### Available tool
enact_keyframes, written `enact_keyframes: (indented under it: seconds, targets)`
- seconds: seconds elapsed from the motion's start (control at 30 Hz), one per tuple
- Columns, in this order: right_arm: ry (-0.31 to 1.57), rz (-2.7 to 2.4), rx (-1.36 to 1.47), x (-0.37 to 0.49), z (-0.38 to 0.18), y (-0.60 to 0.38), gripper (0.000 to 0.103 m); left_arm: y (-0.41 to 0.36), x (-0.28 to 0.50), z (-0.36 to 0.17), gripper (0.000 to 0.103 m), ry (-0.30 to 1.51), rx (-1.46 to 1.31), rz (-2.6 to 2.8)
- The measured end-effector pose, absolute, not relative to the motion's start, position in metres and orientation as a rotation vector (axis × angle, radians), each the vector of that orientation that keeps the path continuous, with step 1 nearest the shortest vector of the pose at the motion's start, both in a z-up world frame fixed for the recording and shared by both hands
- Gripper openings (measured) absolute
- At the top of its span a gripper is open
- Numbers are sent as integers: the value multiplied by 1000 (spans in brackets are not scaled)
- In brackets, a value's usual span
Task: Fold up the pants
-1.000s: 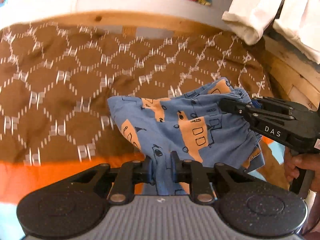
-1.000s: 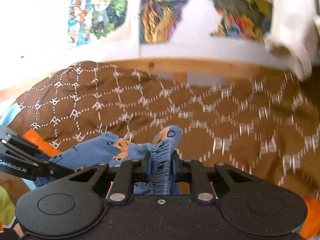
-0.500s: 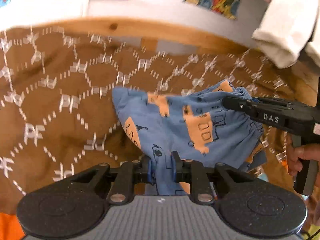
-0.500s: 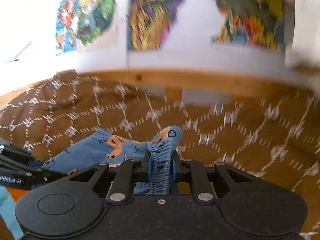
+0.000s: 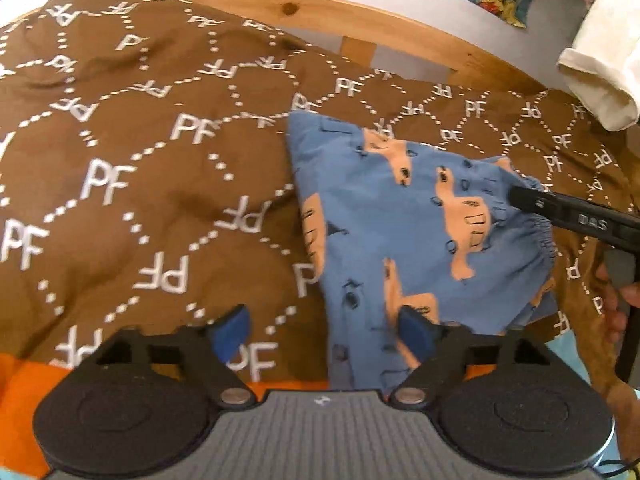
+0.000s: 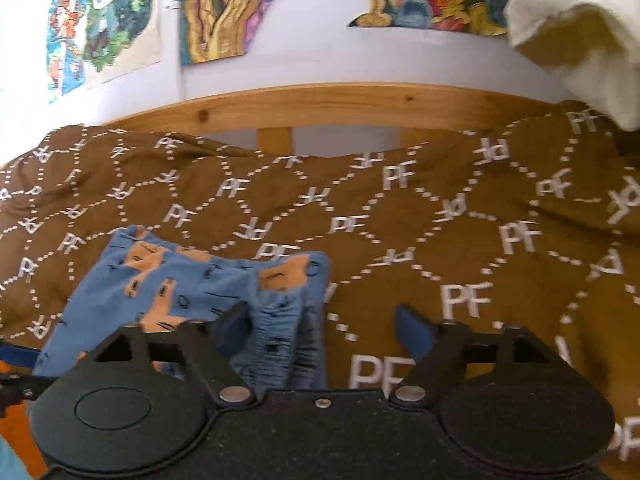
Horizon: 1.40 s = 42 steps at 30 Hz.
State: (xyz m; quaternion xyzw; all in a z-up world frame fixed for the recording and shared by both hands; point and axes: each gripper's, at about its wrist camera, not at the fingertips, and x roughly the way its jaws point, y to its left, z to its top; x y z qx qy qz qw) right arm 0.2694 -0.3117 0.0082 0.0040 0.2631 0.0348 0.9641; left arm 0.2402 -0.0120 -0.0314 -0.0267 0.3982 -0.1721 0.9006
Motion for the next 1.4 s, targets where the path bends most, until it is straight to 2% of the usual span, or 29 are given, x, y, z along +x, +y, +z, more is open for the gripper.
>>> enact_keyframes:
  seconds: [0.1, 0.17, 0.47, 0.87, 1.4]
  targets:
    - [516, 32, -4, 253, 10, -312, 97, -6, 230, -27, 101, 816, -70, -320]
    - [486, 21, -15, 236, 15, -310, 102, -4, 221, -21, 103, 794, -81, -294]
    - [381, -4, -23, 153, 33, -286, 102, -10, 173, 5, 103, 701, -123, -247]
    - [424, -46, 73, 57, 30, -276, 102, -5, 109, 3, 103, 659, -45, -197]
    - [491, -74, 139, 48, 12, -277, 102, -9, 86, -10, 103, 651, 42, -200]
